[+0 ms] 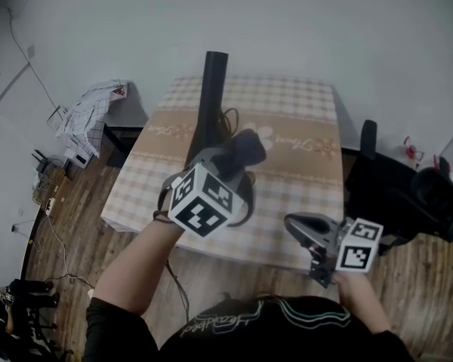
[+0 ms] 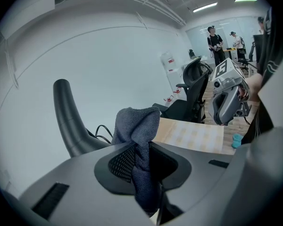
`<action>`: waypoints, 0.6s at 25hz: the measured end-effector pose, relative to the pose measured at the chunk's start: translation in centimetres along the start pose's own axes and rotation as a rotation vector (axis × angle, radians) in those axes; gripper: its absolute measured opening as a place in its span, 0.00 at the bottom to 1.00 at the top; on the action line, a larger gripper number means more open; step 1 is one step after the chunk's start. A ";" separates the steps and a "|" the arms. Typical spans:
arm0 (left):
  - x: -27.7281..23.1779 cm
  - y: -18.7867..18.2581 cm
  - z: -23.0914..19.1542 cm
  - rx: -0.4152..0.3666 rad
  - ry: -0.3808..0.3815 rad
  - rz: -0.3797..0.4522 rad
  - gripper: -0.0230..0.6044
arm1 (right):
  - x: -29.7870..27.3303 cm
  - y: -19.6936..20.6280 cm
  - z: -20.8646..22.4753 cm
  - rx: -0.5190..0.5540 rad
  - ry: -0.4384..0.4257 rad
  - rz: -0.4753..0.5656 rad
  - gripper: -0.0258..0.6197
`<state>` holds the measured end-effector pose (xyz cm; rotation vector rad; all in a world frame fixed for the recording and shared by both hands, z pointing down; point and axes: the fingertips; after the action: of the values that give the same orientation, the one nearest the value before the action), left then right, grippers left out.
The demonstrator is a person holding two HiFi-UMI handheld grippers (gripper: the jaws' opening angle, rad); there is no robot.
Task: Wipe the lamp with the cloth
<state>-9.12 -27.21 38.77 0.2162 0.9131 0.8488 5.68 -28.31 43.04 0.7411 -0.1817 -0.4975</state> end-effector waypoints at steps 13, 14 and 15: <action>0.1 0.1 4.6 0.109 0.103 0.071 0.15 | -0.4 1.5 0.0 -0.029 0.016 -0.021 0.06; 0.4 -0.2 5.3 0.124 0.119 0.094 0.15 | -0.4 1.7 -0.2 -0.029 0.018 -0.022 0.06; 0.8 -0.6 5.9 0.143 0.133 0.122 0.15 | -0.4 1.8 -0.4 -0.027 0.021 -0.023 0.06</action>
<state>-4.02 -25.94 41.59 0.3451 1.0954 0.9200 6.14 -26.80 43.98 0.7219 -0.1468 -0.5130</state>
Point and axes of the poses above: the fingertips, and each gripper's own axes: x backward along the fingers, z to its right, y out of its underside, and after that the axes turned 13 degrees about -x, right-handed
